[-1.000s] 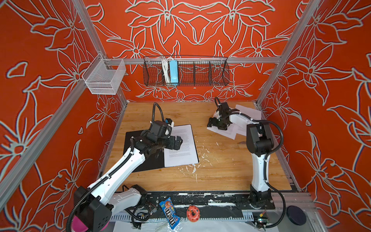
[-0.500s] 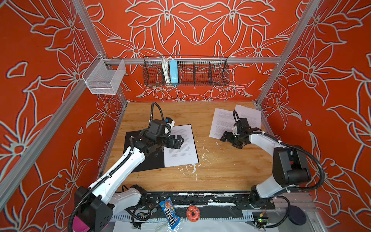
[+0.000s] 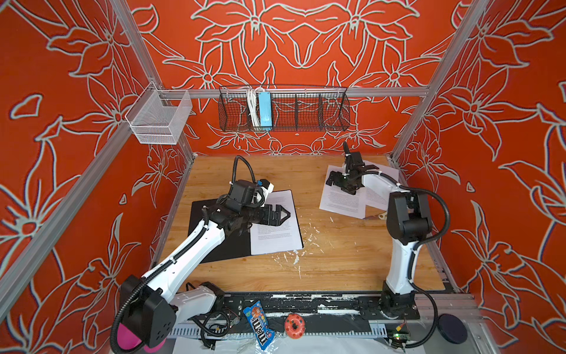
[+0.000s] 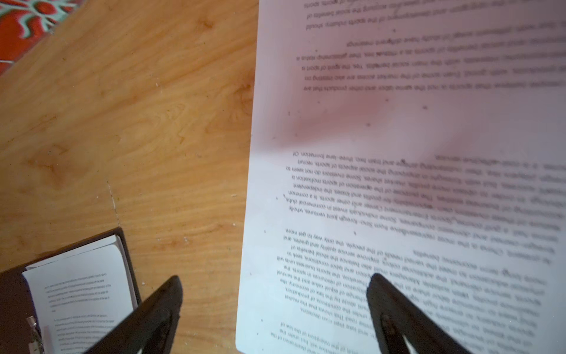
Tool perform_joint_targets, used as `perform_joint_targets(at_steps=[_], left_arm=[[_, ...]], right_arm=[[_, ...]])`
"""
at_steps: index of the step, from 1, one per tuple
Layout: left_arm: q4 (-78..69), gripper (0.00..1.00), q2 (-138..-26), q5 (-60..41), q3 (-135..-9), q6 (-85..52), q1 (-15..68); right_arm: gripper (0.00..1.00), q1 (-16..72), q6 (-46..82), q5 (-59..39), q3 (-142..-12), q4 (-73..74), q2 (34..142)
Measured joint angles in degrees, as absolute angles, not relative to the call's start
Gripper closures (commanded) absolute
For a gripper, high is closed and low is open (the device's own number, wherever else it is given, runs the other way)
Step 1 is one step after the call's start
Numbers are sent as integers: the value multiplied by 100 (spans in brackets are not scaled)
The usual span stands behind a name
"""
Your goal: Put the files into the folder
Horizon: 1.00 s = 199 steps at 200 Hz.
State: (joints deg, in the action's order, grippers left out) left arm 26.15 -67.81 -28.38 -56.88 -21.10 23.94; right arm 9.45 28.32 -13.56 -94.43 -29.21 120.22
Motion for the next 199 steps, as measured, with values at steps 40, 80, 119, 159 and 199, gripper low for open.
perform_joint_targets(at_steps=[40,80,119,159,199], left_arm=[[2110,2,-6938,-3057,-5551,-2707,2394],[1986,2,-7325,-3109,-5900,-3037,2394],[1824,2,-8003,-3321,-6748,-3192,2394],[1791,2,-9043,-3621,-7732,-3315,2462],[2099,2,-10455,-3789,-9065,-3216,2873]], right_arm=[[5,1236,2788,-1485,-9730,-3092,12442],[5,1490,2902,-1758,-8997,-2661,12180],[6,1533,3240,-2206,-7387,-1636,11273],[6,1533,3507,-2668,-5284,-801,9837],[7,945,3732,-3118,-3660,-709,8340]])
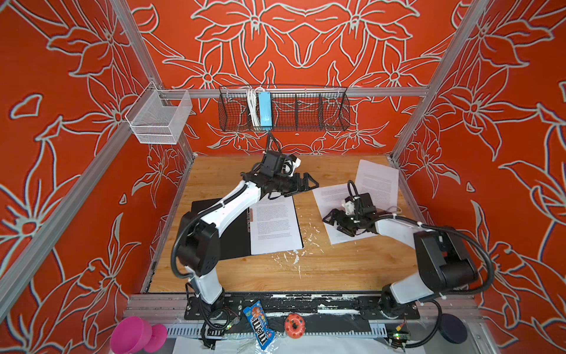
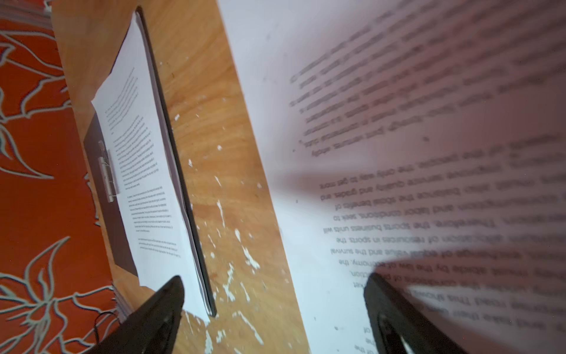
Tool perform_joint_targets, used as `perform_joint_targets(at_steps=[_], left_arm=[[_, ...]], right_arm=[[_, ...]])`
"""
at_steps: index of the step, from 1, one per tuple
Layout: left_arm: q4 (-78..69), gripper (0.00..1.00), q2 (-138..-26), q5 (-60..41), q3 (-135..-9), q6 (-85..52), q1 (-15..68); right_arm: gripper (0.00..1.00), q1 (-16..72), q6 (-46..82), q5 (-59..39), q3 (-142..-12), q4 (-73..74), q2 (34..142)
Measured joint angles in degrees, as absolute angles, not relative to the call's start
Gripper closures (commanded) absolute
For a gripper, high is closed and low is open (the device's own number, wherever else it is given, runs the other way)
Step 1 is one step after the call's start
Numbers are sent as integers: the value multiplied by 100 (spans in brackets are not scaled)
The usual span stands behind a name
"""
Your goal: Put the files into the folder
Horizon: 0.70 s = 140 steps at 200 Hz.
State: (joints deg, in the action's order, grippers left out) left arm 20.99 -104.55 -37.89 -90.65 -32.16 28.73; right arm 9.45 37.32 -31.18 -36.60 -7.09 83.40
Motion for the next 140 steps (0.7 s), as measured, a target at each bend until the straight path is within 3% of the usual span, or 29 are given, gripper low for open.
perform_joint_targets(at_steps=[40,96,140], left_arm=[[2569,2,-12064,-3894,-10560,-2969,3238],[3236,2,-13939,-4110,-12403,-2731,3391],[3542,2,-14556,-4239,-12945,-2593,3535]], right_arm=[[8,47,3946,-2954,-3072,-1518,7210],[7,-5,3948,-2320,-3168,-2646,5745],[2,-32,3990,-1872,-3166,-3221,5581]])
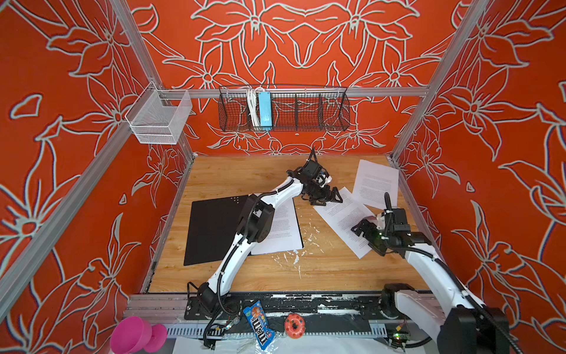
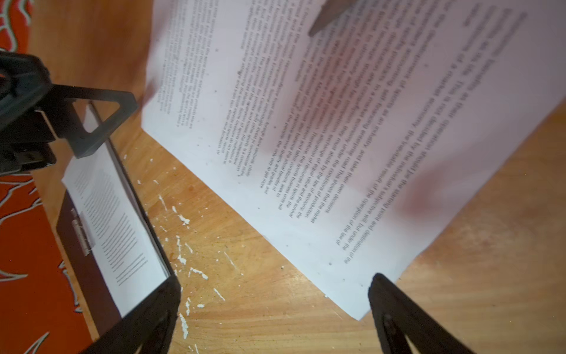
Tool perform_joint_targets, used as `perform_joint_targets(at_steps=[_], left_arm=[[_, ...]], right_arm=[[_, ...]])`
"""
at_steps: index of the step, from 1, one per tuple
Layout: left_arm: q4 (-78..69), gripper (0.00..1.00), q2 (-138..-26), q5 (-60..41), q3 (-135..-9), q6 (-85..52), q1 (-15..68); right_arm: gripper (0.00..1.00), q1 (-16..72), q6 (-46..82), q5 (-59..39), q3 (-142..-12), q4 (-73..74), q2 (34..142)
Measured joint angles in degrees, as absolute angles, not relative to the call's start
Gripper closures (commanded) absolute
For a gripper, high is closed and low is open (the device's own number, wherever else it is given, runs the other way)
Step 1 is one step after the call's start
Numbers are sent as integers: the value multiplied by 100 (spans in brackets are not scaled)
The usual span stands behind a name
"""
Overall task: Put the files into the folder
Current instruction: 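Lift the sheet with the right gripper while the left gripper grasps its other edge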
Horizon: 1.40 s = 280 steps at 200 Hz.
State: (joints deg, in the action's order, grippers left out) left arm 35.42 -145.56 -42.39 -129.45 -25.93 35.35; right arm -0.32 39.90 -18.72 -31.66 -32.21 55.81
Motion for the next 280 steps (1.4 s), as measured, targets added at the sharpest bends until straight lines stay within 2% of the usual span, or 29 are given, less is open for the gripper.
perform_joint_targets(at_steps=[56,83,156,232,280], left_arm=[[3691,2,-14739,-4237,-12956,-2497,3594],[3662,2,-14735,-4182,-12864,-2445,3559],[2899,2,-13716,-4139,-10975,-2475,3297],[2064,2,-12853,-3970,-9437,-2969,3295],[1999,2,-12842,-3730,-9445,-3494,3308]], right_arm=[[3,-43,4095,-1546,-3002,-3267,5603],[2,-43,4095,-1540,-2989,-3098,5961],[3,-43,4073,-1599,-3120,-2182,6914],[3,386,4300,-1789,-4766,-1094,9115],[2,421,4101,-1234,-6007,-1693,9448]])
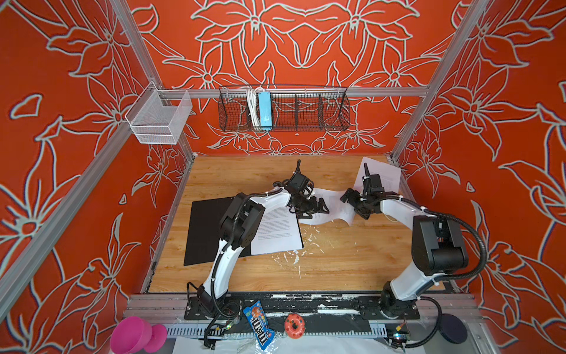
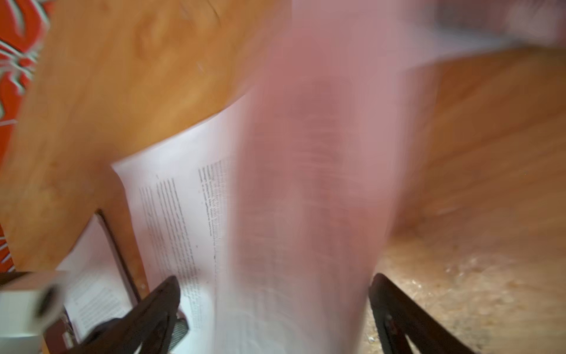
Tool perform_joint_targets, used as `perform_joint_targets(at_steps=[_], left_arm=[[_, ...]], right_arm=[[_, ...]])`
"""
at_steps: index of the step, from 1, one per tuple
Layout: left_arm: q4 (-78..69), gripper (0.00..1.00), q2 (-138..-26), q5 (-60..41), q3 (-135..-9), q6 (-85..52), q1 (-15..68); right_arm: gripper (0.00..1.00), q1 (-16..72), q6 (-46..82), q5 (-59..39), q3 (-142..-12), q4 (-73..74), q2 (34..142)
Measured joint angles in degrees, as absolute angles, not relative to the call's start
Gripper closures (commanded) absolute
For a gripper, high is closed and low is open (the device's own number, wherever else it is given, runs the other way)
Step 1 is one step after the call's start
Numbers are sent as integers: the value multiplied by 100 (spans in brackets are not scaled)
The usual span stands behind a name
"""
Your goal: Put the files into the folder
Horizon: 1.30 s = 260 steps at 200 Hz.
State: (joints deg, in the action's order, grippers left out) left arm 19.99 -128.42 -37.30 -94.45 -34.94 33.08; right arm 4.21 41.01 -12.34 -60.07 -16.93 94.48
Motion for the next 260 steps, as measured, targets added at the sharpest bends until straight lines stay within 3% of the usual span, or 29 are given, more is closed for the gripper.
perform_joint_targets(at_steps=[33,65,109,260], left_arm=[[1949,2,-12842,-3671,-9443,-3778,3308],[1900,2,-12842,-3669,-9432,-3911,3306],[1850,2,-12842,-3693,-9404,-3994,3295],[2143,2,-12973,-3695,-9688,-3793,3354]], right_arm=[[2,423,3905,-1085,-6016,-1999,8825],[3,451,3964,-1354,-5033,-2003,7878],[3,482,4176,-1315,-3955,-2064,7550],[3,355,4372,-834,-4668,-836,9118]])
